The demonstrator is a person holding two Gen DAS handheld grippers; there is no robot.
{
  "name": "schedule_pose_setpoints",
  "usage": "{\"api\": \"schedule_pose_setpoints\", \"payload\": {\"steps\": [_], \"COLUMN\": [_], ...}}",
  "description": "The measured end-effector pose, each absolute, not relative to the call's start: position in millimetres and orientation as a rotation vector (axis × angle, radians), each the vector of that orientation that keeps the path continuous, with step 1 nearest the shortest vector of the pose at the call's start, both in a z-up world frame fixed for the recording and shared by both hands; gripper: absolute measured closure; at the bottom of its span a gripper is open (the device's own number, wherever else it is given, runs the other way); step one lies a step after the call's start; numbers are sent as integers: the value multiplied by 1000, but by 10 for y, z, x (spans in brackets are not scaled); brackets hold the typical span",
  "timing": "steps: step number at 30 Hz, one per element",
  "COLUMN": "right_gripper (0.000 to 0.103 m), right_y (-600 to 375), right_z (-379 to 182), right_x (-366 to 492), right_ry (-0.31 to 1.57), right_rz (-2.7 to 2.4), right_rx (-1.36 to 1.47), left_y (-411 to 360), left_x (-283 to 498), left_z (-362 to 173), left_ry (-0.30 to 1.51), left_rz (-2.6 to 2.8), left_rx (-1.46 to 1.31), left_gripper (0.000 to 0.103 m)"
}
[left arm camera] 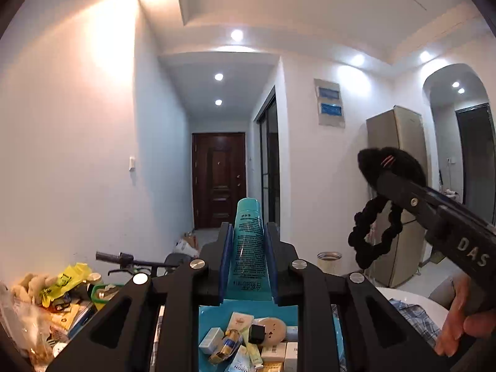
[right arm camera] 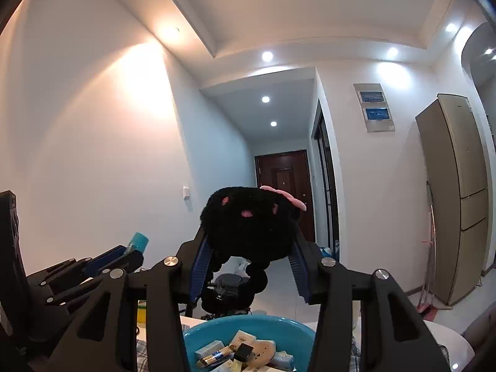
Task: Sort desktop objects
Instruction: 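Carry the tube and plush toy over the turquoise basin and lower both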
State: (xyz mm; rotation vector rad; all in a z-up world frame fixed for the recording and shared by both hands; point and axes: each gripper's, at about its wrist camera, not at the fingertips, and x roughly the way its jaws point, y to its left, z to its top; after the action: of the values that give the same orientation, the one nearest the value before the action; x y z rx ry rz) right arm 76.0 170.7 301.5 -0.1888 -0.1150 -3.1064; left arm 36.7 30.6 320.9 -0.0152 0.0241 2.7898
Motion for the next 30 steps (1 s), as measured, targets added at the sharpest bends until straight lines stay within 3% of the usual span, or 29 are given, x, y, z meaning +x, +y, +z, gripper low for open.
{"api": "schedule_pose_setpoints", "payload": {"steps": [9, 30], "right_gripper": [57, 56], "right_y": [1682, 2023], "right_z": [2922, 2260], "right_x": [477, -713], "right_ry": [-65, -97], "right_rz": [-3116, -3091], "right_rx": [-82, 533], "left_y": [395, 532], "left_x": [-112, -1188], "left_z": [3074, 2380], "left_ry": [26, 18], "left_rz": [2821, 2840], "left_rx": [-161, -584], "left_gripper": [81, 81]}}
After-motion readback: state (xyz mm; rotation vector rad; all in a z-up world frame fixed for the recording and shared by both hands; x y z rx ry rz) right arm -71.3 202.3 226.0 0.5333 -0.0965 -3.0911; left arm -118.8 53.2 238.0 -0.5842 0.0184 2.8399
